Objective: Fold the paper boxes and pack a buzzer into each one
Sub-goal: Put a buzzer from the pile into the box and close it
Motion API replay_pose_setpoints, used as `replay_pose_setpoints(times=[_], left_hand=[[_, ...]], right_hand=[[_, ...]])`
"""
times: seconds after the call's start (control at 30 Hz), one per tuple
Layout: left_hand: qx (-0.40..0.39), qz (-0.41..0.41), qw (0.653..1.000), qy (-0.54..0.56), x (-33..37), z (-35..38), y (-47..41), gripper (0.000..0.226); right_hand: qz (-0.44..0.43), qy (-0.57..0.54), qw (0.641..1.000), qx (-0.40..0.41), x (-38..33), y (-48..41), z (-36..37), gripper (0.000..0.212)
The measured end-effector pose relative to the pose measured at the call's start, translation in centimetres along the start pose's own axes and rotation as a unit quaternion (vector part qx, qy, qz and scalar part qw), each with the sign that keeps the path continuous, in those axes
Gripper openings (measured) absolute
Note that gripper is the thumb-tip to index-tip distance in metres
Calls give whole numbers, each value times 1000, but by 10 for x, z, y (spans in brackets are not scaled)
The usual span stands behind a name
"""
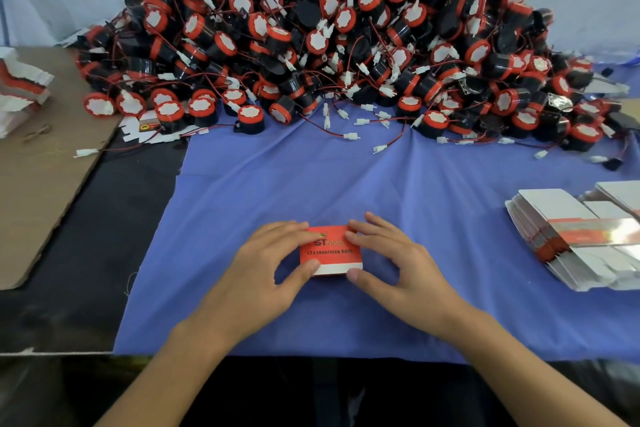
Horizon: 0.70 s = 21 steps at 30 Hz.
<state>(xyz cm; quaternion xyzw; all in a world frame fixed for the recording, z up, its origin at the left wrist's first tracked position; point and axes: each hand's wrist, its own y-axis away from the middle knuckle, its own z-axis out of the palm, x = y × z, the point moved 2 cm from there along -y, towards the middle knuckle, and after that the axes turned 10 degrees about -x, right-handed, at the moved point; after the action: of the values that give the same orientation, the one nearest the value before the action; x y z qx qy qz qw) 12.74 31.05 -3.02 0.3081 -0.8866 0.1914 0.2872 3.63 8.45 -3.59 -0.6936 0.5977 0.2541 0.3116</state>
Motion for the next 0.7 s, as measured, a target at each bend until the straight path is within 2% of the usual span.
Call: replay_pose_setpoints(times=[0.13,0.47,0.6,0.7], left_hand=[[-14,19,999,-39,3,-1,-1,41],[19,18,999,-38,14,-5,-9,35],[61,46,993,-88,16,-1,-5,32],[83,43,993,-65,12,2,0,23]], right_hand=[[-14,11,1000,7,-4,-5,-2,43],[7,-3,999,42,-14,-16,-10,28],[-24,57,998,32,-19,-14,-12,29],[-42,97,994,16,-20,-7,-9,30]])
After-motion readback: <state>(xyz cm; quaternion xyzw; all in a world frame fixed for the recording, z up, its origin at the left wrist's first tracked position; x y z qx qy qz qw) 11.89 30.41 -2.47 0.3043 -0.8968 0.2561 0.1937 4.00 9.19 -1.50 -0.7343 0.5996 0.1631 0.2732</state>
